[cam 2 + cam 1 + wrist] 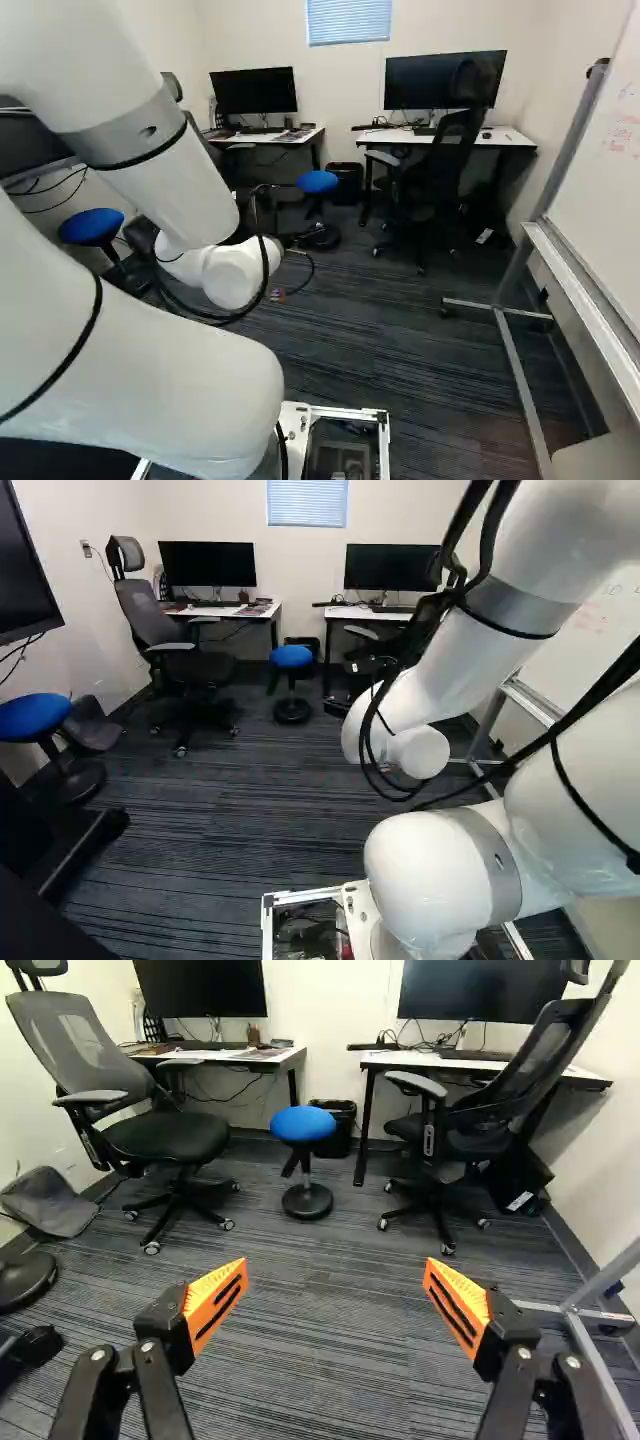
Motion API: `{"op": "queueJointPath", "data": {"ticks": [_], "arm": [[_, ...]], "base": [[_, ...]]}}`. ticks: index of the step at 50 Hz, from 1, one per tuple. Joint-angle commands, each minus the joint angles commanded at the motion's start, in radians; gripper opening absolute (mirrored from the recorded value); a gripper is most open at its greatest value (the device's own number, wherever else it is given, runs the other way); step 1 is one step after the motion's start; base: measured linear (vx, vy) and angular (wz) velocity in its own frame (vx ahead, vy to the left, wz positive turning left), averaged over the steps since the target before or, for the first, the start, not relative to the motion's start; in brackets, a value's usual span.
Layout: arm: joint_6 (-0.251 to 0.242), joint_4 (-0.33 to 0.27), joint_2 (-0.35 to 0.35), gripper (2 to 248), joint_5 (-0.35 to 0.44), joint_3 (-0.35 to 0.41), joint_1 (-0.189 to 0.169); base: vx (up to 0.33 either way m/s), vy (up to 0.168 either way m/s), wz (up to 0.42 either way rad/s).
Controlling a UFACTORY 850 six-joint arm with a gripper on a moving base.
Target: Open the door and move inside
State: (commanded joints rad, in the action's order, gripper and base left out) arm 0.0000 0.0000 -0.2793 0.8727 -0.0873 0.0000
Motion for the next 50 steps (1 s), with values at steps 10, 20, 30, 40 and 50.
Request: {"op": "queueJointPath", "data": {"ticks": [10, 20, 30, 40, 50], "arm": [[0.0, 0.0, 0.0, 247, 0.0, 0.0, 0.0], [0.0, 0.0, 0.0, 247, 0.0, 0.0, 0.0], [0.0, 0.0, 0.0, 247, 0.0, 0.0, 0.0], [0.0, 0.0, 0.0, 247, 0.0, 0.0, 0.0], [0.0, 0.0, 0.0, 247, 0.0, 0.0, 0.0]], "base": [[0.195, 0.039, 0.164], [0.192, 0.036, 0.156], [0.189, 0.033, 0.151], [0.185, 0.035, 0.143], [0.195, 0.036, 0.148]]}}
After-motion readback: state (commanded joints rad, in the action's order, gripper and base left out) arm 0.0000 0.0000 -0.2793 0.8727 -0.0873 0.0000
